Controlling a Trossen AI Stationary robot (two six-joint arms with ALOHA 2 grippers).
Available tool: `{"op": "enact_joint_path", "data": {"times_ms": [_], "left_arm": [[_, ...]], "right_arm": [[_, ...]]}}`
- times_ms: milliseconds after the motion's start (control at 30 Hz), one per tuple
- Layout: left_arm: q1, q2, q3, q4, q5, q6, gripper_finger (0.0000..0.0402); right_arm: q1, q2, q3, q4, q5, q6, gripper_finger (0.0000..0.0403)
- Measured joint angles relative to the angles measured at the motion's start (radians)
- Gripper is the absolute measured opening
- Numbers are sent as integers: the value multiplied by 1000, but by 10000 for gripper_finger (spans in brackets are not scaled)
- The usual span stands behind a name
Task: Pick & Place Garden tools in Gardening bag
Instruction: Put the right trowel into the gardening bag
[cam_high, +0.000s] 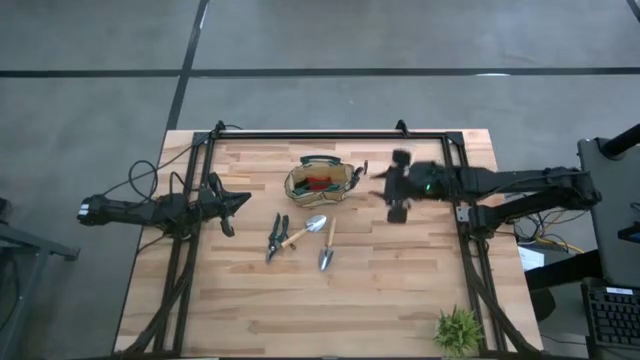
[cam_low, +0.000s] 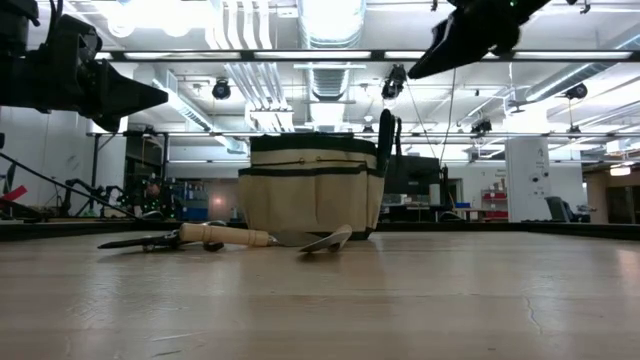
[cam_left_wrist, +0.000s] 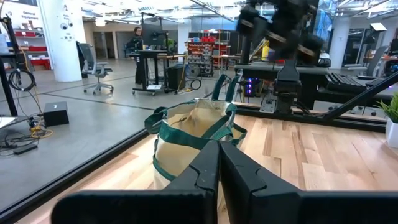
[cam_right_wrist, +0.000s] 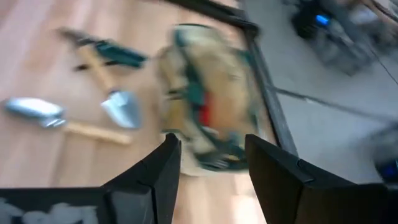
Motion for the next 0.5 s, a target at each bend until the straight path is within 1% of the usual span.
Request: {"op": "enact_joint_path", "data": {"times_ms": [100,367,433,500], "left_arm": [[0,0,0,0,0,0,17],[0,0,0,0,0,0,18],[0,0,0,0,0,0,18],[0,0,0,0,0,0,17]], "right_arm": [[101,61,0,16,10,-30,163],[304,281,7,169,19,15,151],[337,342,24,180,42,6,149],[360,397,45,180,96,4,148]]}}
